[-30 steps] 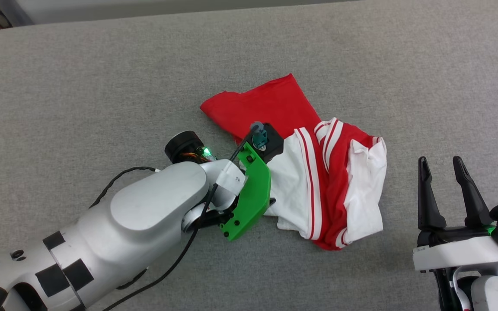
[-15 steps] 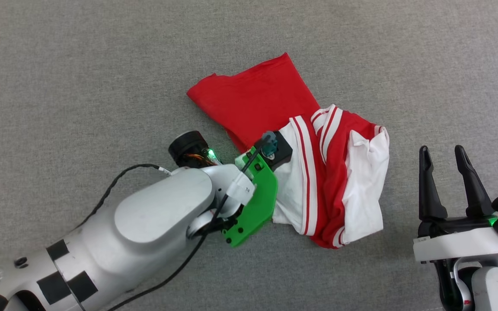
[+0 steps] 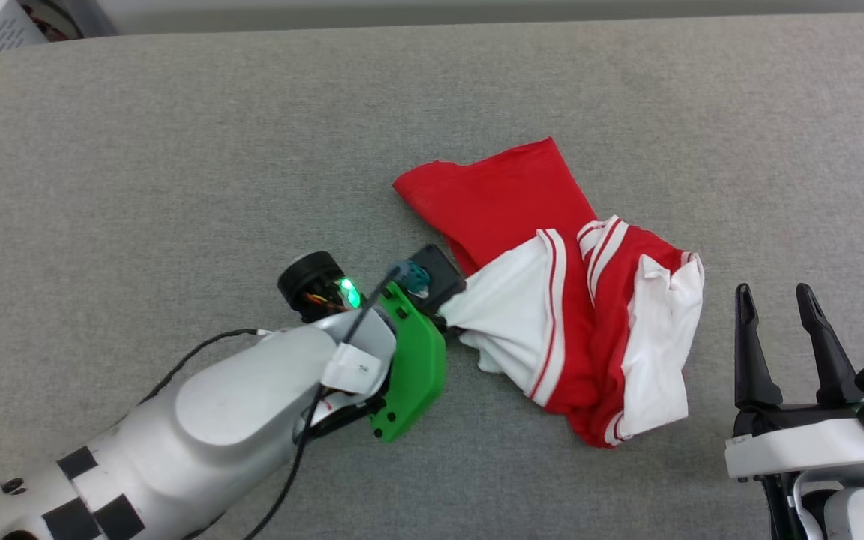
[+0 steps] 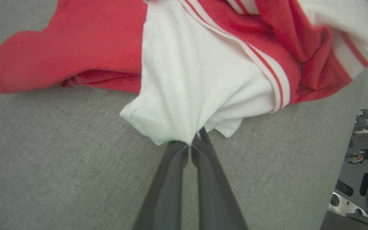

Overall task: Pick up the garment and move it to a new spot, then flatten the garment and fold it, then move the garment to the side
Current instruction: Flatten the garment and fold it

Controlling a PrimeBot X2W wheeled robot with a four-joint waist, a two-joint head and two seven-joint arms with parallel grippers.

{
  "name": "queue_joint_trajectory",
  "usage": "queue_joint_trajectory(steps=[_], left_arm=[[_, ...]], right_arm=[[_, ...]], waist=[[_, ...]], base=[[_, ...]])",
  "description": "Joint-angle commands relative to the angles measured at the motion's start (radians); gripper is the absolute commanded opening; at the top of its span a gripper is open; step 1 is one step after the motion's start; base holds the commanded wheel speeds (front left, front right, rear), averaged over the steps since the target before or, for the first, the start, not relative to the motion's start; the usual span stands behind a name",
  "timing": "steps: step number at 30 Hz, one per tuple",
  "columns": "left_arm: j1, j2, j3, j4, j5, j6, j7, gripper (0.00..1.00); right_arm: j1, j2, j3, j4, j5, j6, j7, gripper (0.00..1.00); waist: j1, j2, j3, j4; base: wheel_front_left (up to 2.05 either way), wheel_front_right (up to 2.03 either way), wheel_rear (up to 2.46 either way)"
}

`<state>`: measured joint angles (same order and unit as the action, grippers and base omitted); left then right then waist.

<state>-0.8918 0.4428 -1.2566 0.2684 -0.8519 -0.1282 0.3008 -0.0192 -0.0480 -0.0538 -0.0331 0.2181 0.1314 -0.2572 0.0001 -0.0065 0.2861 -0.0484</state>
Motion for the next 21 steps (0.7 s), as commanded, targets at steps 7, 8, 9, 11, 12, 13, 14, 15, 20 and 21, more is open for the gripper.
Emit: queue_joint_trajectory(steps=[7,8,9,11,12,13,14,15,20,21], left_arm=[[0.096,0.144,0.085,0.033,-0.051,0.061,-0.118,0.0],[0.111,0.167,0.088,0.043,-0.046,0.079,-0.128,0.0],[0.126,0.182,0.093,0.051,-0.05,0.091,-0.137,0.0],[0.166,0.199,0.111,0.069,-0.083,0.109,-0.158,0.0],[0.184,0.209,0.115,0.084,-0.089,0.12,-0.167,0.0],[0.198,0.215,0.117,0.097,-0.094,0.128,-0.174,0.0],[0.244,0.221,0.12,0.149,-0.116,0.142,-0.192,0.0],[0.26,0.219,0.121,0.167,-0.126,0.142,-0.197,0.0],[0.294,0.189,0.116,0.241,-0.148,0.13,-0.213,0.0],[0.296,0.18,0.118,0.256,-0.15,0.129,-0.224,0.09]], right_arm=[[0.019,-0.002,-0.003,0.006,-0.008,-0.001,-0.005,1.0],[0.019,-0.002,-0.003,0.006,-0.009,-0.001,-0.005,1.0],[0.019,-0.002,-0.003,0.007,-0.01,-0.001,-0.005,1.0],[0.02,-0.002,-0.011,0.012,-0.015,-0.001,-0.005,1.0],[0.02,-0.002,-0.012,0.014,-0.016,-0.001,-0.005,1.0],[0.021,-0.002,-0.013,0.015,-0.017,-0.001,-0.005,1.0],[0.024,-0.002,-0.015,0.018,-0.018,-0.001,-0.005,1.0],[0.024,-0.002,-0.015,0.018,-0.019,-0.001,-0.005,1.0],[0.026,-0.002,-0.022,0.018,-0.026,-0.001,-0.005,1.0],[0.026,-0.002,-0.023,0.019,-0.028,-0.001,-0.005,1.0]], waist=[[-0.0001,0.0065,-0.053,0.08],[-0.0001,0.0065,-0.051,0.082],[-0.0001,0.0065,-0.049,0.082],[-0.0001,0.0065,-0.045,0.084],[-0.0001,0.0065,-0.043,0.084],[-0.0001,0.0065,-0.041,0.083],[-0.0001,0.0065,-0.038,0.081],[-0.0001,0.0065,-0.038,0.079],[-0.0001,0.0065,-0.038,0.083],[-0.0001,0.0065,-0.04,0.085]], base=[[0.0,0.0,0.0],[0.0,0.0,0.0],[0.0,0.0,0.0],[0.0,0.0,0.0],[0.0,0.0,0.0],[0.0,0.0,0.0],[0.0,0.0,0.0],[0.0,0.0,0.0],[0.0,0.0,0.0],[0.0,0.0,0.0]])
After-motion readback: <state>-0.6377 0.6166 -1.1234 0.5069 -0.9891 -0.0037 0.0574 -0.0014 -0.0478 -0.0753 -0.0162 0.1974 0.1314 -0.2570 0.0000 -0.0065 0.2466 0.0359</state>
